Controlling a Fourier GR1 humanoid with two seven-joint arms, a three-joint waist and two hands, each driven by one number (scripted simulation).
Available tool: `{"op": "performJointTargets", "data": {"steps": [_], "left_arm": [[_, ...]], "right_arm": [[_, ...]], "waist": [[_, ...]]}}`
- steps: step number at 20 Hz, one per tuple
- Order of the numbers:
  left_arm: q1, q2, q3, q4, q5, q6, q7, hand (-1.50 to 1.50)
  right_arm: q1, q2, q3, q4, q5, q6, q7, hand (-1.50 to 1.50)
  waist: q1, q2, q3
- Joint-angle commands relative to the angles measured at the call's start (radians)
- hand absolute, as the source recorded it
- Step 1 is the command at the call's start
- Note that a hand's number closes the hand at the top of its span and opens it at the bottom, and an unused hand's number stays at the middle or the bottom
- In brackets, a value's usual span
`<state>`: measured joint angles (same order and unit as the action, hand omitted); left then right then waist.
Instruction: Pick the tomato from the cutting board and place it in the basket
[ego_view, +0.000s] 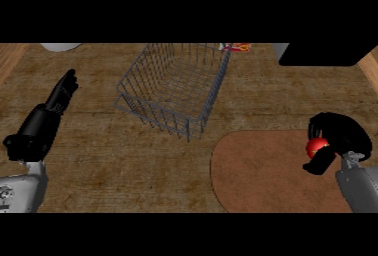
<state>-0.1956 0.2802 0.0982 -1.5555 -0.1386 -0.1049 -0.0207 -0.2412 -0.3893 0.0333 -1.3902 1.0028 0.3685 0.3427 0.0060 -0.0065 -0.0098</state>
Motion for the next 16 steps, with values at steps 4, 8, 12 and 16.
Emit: {"op": "performJointTargets", "data": {"steps": [4, 8, 12, 16], "left_arm": [[0.002, 0.006, 0.007, 0.013, 0.007, -0.015, 0.011, 0.0], [-0.02, -0.003, 0.0, 0.004, -0.014, 0.008, 0.037, 0.0], [-0.017, -0.019, -0.011, 0.016, -0.011, 0.004, 0.014, 0.0], [0.053, -0.019, -0.019, -0.1, -0.014, 0.003, 0.046, 0.0]], "right_arm": [[-0.114, 0.032, -0.133, -0.088, 0.01, -0.211, 0.083, 1.5], [-0.165, 0.131, -0.193, -0.231, -0.12, -0.32, 0.036, 1.5], [-0.306, 0.175, -0.221, -0.301, -0.248, -0.279, 0.046, 1.5], [-0.451, 0.103, -0.251, -0.322, -0.287, -0.194, 0.099, 1.5]], "waist": [[-0.007, 0.003, 0.01], [-0.024, -0.003, 0.011], [-0.009, 0.002, 0.01], [0.008, 0.003, 0.01]]}}
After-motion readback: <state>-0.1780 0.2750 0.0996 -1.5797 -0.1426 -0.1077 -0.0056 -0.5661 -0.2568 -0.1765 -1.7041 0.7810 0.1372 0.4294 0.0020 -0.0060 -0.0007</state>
